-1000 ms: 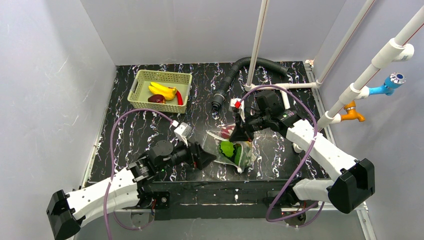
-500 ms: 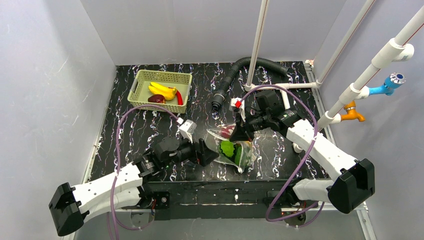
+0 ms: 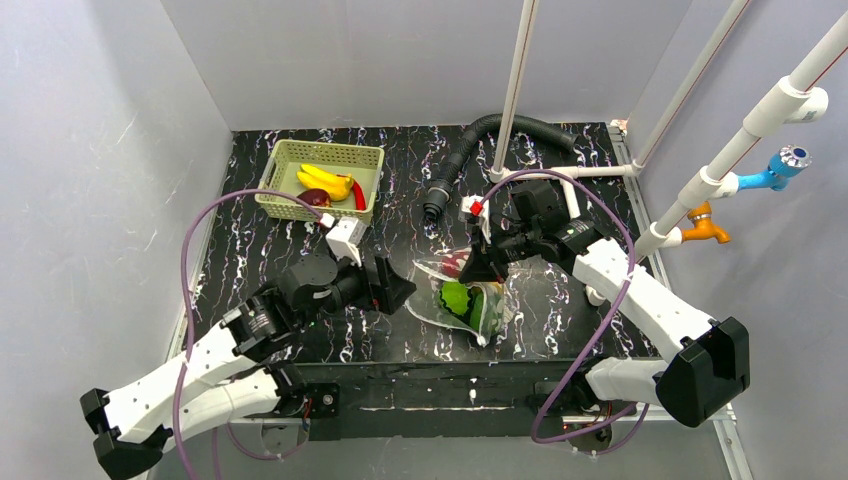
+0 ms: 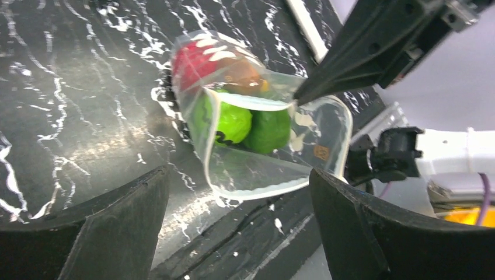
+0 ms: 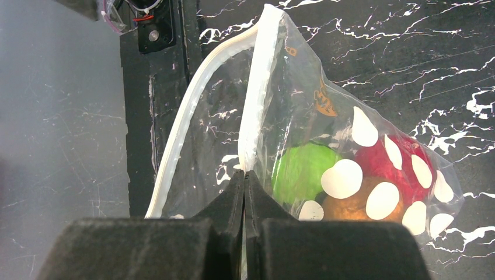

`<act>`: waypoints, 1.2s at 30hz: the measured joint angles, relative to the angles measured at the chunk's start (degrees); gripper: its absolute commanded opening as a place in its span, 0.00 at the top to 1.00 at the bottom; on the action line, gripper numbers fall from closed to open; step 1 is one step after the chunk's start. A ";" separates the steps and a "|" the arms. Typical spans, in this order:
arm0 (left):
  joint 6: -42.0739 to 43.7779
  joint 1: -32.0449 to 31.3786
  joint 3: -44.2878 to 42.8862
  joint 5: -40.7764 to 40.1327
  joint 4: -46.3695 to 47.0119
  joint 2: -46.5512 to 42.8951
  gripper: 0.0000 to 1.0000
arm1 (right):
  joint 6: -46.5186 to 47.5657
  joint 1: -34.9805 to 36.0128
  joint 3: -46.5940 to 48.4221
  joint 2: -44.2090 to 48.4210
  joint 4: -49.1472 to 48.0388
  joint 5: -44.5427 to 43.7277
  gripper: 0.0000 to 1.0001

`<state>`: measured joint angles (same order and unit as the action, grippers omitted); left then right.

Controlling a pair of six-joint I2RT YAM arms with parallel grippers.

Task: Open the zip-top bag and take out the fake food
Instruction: Pick up the fake fruit from the zipper food storage bag.

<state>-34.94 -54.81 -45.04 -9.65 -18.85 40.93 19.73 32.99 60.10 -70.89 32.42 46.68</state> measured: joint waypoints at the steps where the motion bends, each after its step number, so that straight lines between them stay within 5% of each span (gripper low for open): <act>1: -0.02 0.00 -0.55 1.01 -0.13 0.24 0.20 | 0.00 0.00 0.00 0.00 0.02 0.00 0.99; 5: -0.96 0.00 -1.75 7.85 2.19 4.61 0.36 | 0.00 -0.02 0.00 0.00 0.00 -0.02 0.99; 8: -1.75 -0.02 -2.80 12.96 5.20 10.95 0.37 | 0.00 -0.11 0.00 0.00 0.02 -0.02 0.99; 21: -0.11 -0.33 -4.59 13.99 8.55 27.23 0.24 | -0.02 -0.37 0.00 0.00 -0.15 -0.02 0.99; 23: 0.09 -0.55 -4.61 13.14 9.88 29.73 0.16 | -0.02 -0.37 0.00 0.00 -0.44 -0.02 0.99; 36: 1.29 -1.42 1.60 8.92 30.97 37.66 0.17 | -0.22 -0.79 0.00 -0.11 -1.44 -0.98 0.99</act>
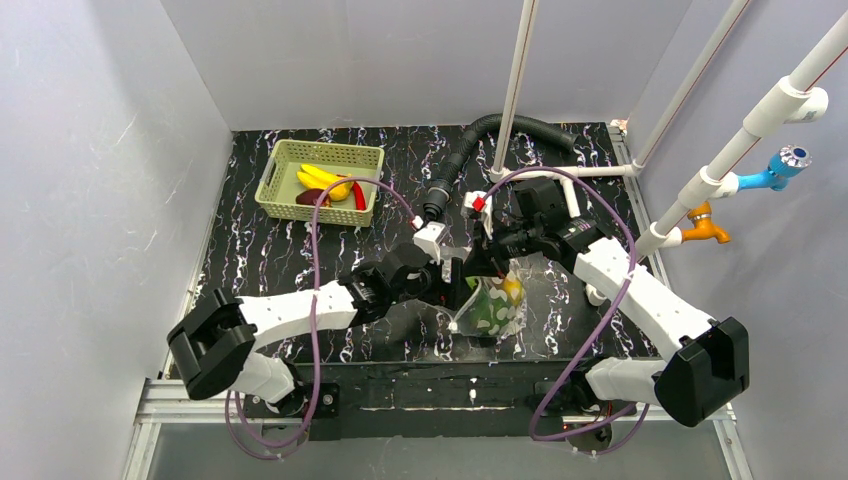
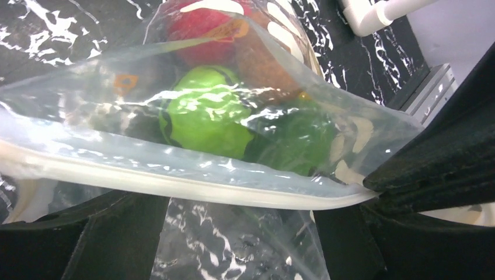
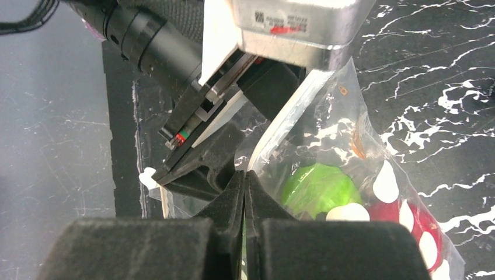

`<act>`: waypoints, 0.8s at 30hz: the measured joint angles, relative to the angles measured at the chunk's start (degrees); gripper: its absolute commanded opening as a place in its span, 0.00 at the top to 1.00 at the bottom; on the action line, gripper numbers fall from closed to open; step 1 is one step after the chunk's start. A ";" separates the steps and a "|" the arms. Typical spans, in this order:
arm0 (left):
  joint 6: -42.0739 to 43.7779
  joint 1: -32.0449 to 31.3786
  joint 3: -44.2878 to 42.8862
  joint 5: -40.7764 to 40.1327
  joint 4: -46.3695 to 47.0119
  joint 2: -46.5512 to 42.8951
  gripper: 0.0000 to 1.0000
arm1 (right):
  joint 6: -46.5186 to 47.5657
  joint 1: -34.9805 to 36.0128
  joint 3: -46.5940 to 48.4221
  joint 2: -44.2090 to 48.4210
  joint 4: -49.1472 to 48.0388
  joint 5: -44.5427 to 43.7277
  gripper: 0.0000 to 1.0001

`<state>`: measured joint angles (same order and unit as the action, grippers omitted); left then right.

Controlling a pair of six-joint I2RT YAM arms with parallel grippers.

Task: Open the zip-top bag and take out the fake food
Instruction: Pick up the fake fruit from the zipper food storage bag.

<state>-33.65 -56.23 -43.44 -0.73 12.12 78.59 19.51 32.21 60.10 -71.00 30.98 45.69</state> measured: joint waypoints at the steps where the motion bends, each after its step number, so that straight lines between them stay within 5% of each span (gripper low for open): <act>1: 0.00 0.00 0.57 0.07 2.05 0.70 0.17 | 0.00 -0.07 0.00 -0.02 -0.11 -0.35 0.99; 4: -0.04 -0.20 2.56 0.50 9.38 3.80 0.17 | -0.09 -0.24 0.00 -0.37 -0.79 -1.25 0.94; 19: 3.72 -0.24 7.32 0.28 22.67 8.26 0.18 | 4.66 -6.16 2.56 2.38 6.08 -0.59 0.03; 24: 5.11 -0.20 7.39 1.20 24.33 8.33 0.18 | 5.20 -12.52 0.46 9.27 4.85 -0.70 0.02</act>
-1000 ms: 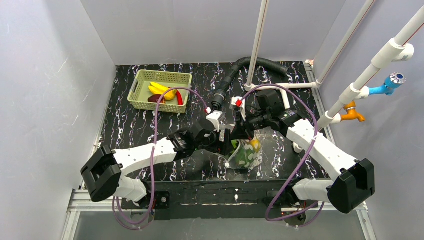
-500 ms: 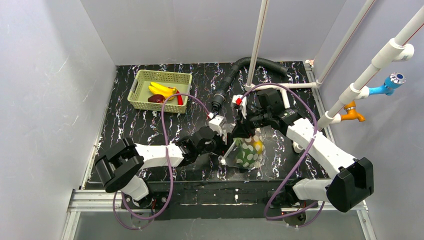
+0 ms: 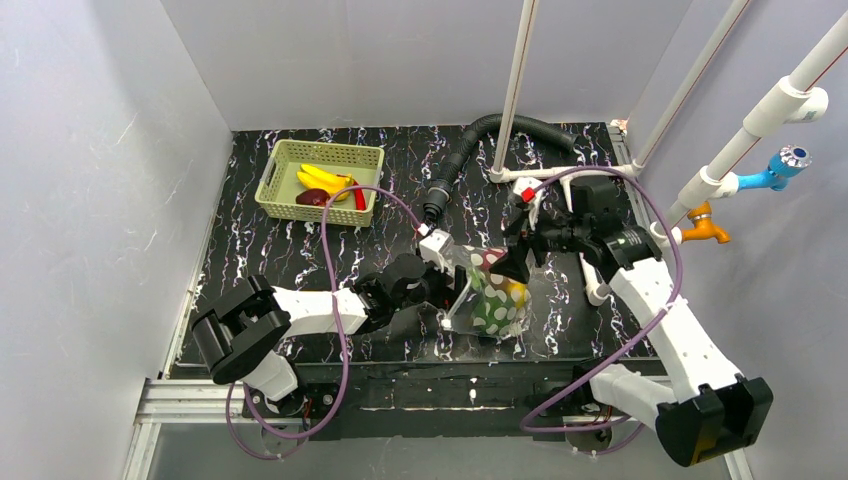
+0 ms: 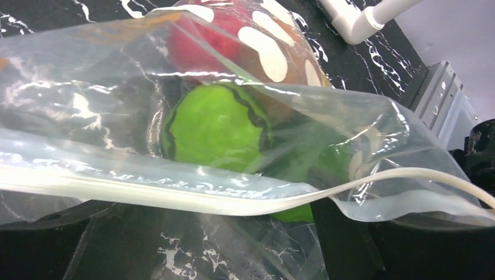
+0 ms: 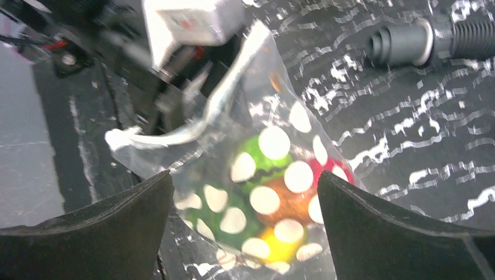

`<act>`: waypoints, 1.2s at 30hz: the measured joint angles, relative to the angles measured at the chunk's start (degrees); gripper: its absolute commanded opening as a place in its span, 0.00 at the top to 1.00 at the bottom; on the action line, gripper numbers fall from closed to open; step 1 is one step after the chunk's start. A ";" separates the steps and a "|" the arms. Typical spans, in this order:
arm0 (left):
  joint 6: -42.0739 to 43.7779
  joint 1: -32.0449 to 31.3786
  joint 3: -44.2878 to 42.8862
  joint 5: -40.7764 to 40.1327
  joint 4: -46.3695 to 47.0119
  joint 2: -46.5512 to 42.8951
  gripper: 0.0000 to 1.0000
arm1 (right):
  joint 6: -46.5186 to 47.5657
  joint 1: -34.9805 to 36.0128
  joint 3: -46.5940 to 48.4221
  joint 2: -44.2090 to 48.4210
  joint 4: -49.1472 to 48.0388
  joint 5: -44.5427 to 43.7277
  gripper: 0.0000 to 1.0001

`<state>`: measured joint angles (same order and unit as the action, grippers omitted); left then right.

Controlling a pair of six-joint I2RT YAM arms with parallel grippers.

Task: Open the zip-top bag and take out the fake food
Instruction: Pick up the fake fruit from the zipper food storage bag.

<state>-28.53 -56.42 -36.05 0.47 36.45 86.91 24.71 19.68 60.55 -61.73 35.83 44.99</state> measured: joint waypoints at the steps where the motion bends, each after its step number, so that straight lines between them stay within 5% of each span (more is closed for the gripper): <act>1: 0.35 0.00 0.04 0.44 0.44 0.00 0.18 | -0.50 -1.03 -1.57 1.07 -1.22 -0.74 0.02; 9: 3.85 0.20 2.03 3.56 4.28 0.00 0.18 | -6.99 -3.56 -10.80 -4.87 -6.64 -8.39 0.44; 12: 4.96 0.66 2.25 4.15 4.31 0.00 0.18 | -9.84 -3.58 -11.08 -6.62 -8.52 -12.26 0.51; 36: 2.34 2.54 -0.87 8.63 11.10 11.15 0.17 | -14.43 -3.19 -11.69 -15.39 -13.31 -17.22 0.47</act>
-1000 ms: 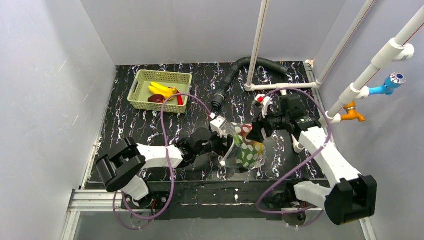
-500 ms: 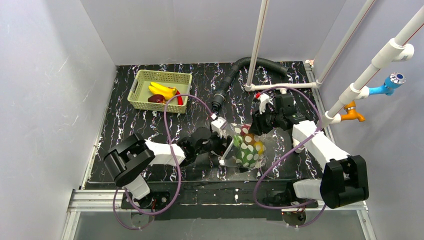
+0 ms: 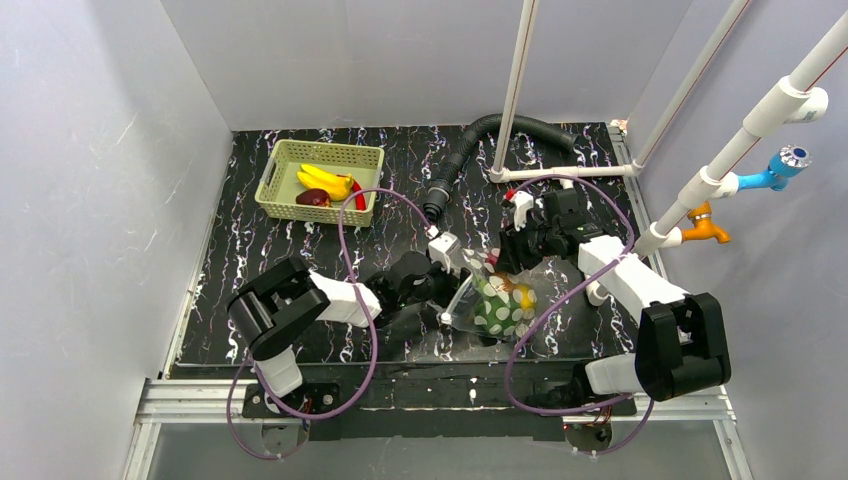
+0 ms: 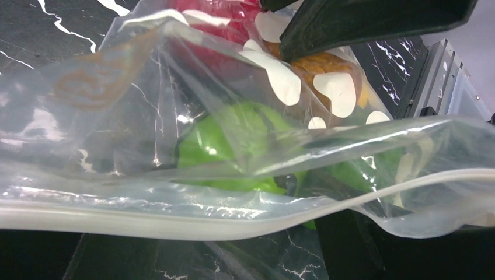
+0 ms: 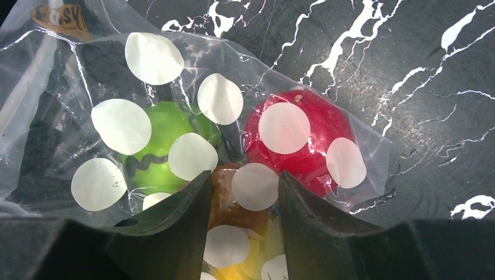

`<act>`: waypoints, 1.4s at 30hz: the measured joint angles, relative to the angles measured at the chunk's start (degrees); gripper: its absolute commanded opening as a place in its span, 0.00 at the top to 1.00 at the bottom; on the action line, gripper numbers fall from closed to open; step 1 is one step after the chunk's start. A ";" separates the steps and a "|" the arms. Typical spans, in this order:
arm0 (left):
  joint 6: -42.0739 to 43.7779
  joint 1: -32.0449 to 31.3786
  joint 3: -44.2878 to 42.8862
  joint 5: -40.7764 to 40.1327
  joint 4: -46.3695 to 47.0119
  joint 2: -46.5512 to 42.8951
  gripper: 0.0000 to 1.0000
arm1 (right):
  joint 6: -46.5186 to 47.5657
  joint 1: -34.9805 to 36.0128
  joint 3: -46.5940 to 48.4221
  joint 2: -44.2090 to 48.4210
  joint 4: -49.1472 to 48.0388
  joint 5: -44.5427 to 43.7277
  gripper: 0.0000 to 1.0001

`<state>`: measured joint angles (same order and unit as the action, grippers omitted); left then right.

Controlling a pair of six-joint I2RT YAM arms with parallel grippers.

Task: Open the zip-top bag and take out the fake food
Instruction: Pick up the fake fruit from the zipper food storage bag.

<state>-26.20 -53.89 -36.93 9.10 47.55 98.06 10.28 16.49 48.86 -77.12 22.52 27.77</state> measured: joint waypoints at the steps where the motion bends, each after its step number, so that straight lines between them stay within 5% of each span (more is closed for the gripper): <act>1: -0.46 0.00 -0.24 -0.02 -0.02 0.28 0.17 | 0.13 0.13 0.00 -0.20 0.00 0.00 0.48; 22: -0.39 -0.76 -7.43 -1.81 -9.07 3.02 0.16 | 1.05 1.27 0.22 -1.27 0.85 0.87 0.45; 29: -0.44 -0.87 -10.47 -2.34 -11.30 4.74 0.23 | 1.75 1.27 0.79 -1.84 1.31 0.85 0.44; 36: -0.37 -1.38 -12.83 -4.35 -15.61 4.83 0.59 | 1.97 1.27 0.96 -1.95 1.33 0.87 0.41; 38: -0.17 -1.38 -13.27 -4.50 -16.52 4.79 0.78 | 1.99 1.27 0.96 -1.95 1.36 0.87 0.40; 42: 0.72 -1.40 -13.38 -5.31 -18.51 3.78 0.91 | 2.14 1.29 0.96 -1.88 1.49 1.20 0.33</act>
<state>-25.47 -55.29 -50.30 3.79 29.04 101.84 12.43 17.78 49.82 -79.00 24.01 28.97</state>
